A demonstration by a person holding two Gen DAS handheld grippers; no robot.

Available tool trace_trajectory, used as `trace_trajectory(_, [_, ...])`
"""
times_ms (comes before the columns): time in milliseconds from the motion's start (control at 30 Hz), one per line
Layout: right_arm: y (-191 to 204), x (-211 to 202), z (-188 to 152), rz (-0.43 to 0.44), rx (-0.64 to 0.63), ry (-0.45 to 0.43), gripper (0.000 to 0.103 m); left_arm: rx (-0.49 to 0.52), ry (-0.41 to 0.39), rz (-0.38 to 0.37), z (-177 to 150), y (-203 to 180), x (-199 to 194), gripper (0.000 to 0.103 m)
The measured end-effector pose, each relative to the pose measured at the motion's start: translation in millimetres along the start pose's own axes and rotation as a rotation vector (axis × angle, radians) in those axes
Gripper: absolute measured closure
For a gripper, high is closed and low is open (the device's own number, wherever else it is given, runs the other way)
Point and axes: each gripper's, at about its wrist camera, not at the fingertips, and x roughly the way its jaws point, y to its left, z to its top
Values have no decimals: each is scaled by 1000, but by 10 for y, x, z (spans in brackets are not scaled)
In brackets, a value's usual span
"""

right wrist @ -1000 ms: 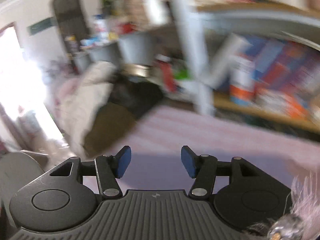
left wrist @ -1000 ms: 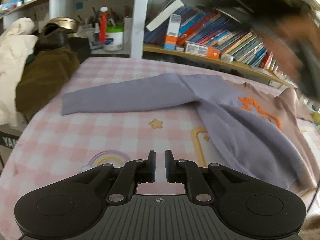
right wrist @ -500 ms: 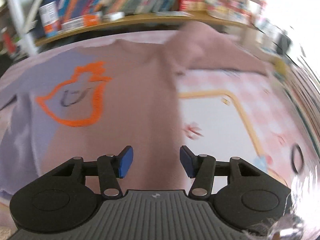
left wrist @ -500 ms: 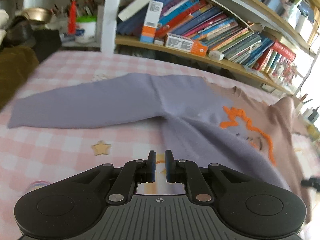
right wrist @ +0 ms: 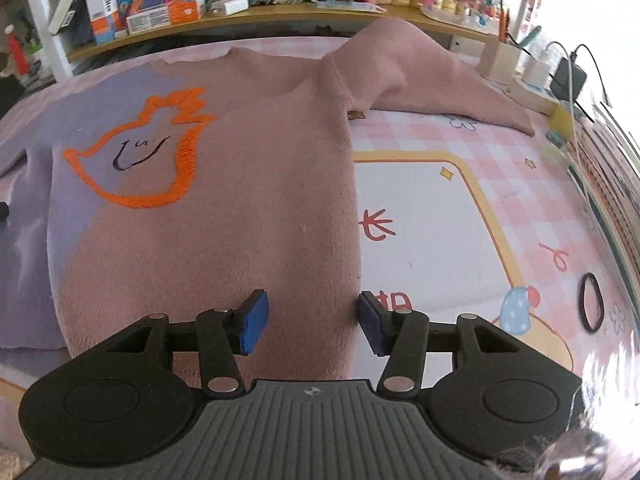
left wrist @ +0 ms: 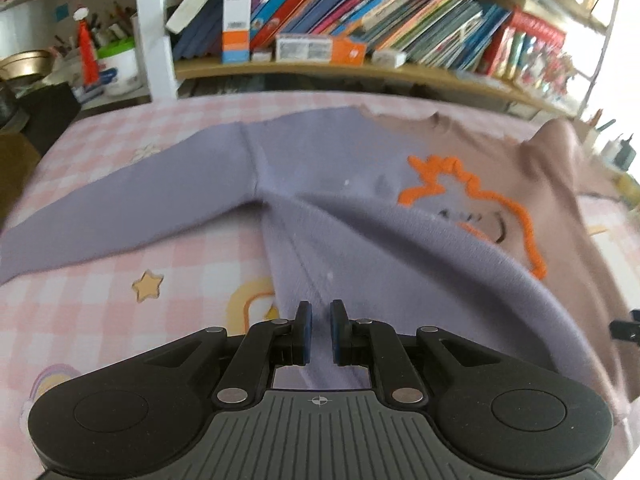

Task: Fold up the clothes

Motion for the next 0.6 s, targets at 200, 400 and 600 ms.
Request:
trace_trajectory(200, [-7, 19, -1, 23, -24, 8, 55, -25, 38, 28, -6, -64, 78, 90])
trace_trajectory(400, [-93, -16, 0, 27, -47, -3, 55, -25, 33, 24, -25, -116, -14, 66])
trace_trajectory(600, [-222, 21, 62, 89, -82, 19, 55, 72, 30, -106, -251, -256, -356, 64])
